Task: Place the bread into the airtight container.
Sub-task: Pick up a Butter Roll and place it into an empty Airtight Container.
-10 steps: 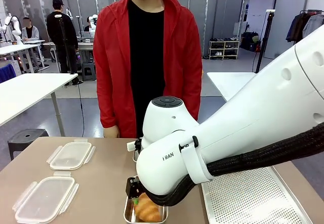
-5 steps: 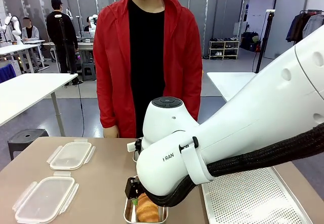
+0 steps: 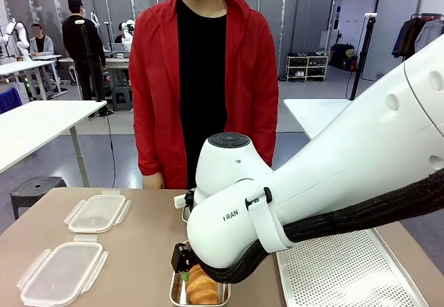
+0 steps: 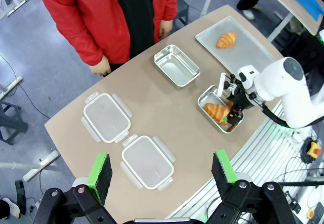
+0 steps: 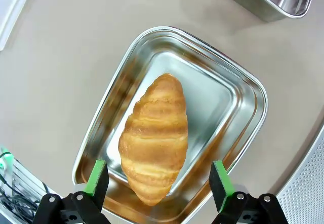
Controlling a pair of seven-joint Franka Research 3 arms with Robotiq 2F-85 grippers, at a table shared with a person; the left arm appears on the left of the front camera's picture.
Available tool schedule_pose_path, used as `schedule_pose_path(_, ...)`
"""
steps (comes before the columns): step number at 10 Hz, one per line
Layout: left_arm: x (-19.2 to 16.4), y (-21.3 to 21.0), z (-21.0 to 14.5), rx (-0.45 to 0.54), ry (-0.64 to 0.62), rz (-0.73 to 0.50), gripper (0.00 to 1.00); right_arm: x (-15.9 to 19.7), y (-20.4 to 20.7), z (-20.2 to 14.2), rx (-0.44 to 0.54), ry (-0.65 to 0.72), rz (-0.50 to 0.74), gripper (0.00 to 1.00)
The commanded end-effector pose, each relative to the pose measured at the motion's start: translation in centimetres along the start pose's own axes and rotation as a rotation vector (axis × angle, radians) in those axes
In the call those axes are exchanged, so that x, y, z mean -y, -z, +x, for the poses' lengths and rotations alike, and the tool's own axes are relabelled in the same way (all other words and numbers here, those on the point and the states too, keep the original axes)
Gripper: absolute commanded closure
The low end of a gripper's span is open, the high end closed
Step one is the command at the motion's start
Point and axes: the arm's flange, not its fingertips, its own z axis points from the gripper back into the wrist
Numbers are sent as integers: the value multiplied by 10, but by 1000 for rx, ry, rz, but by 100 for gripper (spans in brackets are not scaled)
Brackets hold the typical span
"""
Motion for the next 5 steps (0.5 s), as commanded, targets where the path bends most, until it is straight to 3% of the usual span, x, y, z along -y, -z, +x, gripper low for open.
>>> schedule_pose_path(1,1,-1,0,6,7,-10,0,-1,0,0,3,-4,-1,0)
schedule_pose_path(5,1,-1,0,6,7,-10,0,0,0,0,0,0,0,0)
